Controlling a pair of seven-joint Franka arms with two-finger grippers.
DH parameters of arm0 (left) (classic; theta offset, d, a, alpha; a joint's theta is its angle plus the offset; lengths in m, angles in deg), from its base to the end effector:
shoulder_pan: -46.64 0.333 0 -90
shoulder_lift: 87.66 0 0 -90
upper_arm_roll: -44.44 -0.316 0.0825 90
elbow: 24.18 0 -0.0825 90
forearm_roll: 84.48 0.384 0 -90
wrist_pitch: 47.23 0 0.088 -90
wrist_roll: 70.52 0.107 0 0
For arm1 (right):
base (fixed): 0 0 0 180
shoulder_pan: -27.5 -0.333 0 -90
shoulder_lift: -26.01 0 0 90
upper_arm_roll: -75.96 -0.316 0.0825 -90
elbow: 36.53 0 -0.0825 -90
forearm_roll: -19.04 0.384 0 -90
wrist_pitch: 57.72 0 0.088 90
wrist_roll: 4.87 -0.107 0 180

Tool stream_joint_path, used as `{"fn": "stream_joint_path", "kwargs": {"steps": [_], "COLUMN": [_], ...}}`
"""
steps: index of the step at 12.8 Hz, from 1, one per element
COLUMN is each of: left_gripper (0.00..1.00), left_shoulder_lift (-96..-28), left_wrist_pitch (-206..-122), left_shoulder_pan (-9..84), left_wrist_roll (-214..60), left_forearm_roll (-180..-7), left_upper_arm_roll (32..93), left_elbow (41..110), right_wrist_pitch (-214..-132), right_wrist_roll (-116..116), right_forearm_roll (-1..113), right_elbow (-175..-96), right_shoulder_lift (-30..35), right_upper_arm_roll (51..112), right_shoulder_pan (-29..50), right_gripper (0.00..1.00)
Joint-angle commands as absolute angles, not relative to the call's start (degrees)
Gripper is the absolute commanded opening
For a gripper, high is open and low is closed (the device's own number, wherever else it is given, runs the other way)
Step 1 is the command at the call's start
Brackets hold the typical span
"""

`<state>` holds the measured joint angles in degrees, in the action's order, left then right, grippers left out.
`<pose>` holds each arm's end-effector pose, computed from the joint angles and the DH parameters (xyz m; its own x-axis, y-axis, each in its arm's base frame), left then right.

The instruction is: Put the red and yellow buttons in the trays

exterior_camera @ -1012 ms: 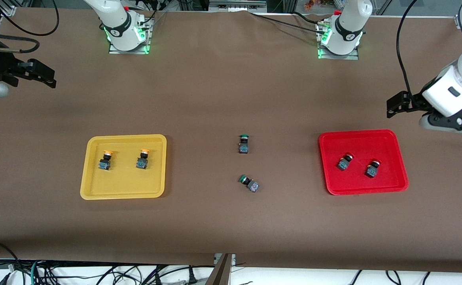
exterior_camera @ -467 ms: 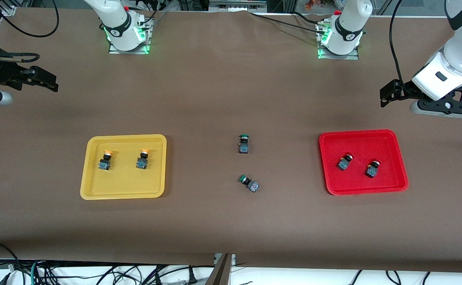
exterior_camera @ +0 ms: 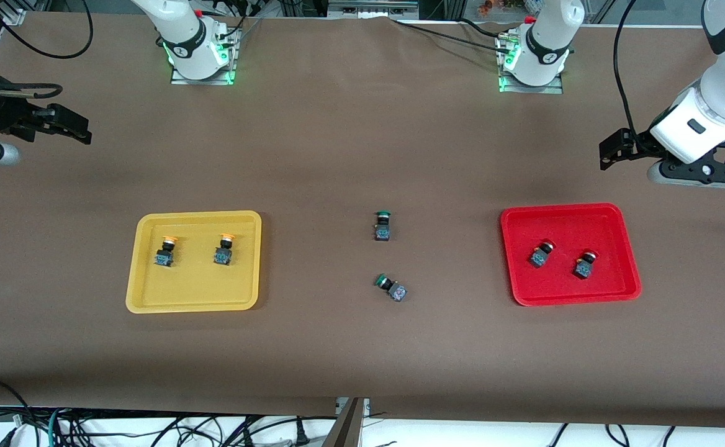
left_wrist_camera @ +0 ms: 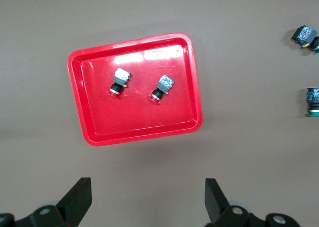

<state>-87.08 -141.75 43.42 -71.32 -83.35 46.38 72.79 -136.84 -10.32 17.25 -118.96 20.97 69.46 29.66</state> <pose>0.5573 -0.0483 0.5680 0.9956 -0.0775 -0.0526 -0.0786 -0.9967 -0.0199 0.5602 0.0356 0.6216 0.9896 -0.0250 -0.1419 -0.0202 -0.9992 0.0349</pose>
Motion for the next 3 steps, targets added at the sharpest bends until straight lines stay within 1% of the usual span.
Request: {"fn": "stream_joint_path", "kwargs": {"steps": [1, 3], "left_gripper": [1.0, 1.0], "left_shoulder_lift": [-85.6, -85.6], "left_wrist_pitch": [-140.4, -140.4], "left_shoulder_pan": [43.7, 44.0], "left_wrist_roll": [-71.3, -71.2], "left_forearm_roll": [-84.0, -84.5], "left_upper_arm_roll": [46.5, 46.5], "left_elbow": [70.6, 70.6], "right_wrist_pitch": [-136.4, -136.5], "right_wrist_roll": [-9.4, -9.4], "right_forearm_roll": [18.2, 18.2], "right_elbow": [-118.7, -118.7], "right_shoulder_lift": [21.3, 21.3], "right_upper_arm_roll": [69.5, 69.5], "right_shoulder_pan": [30.1, 30.2], "right_gripper": [1.0, 1.0]}}
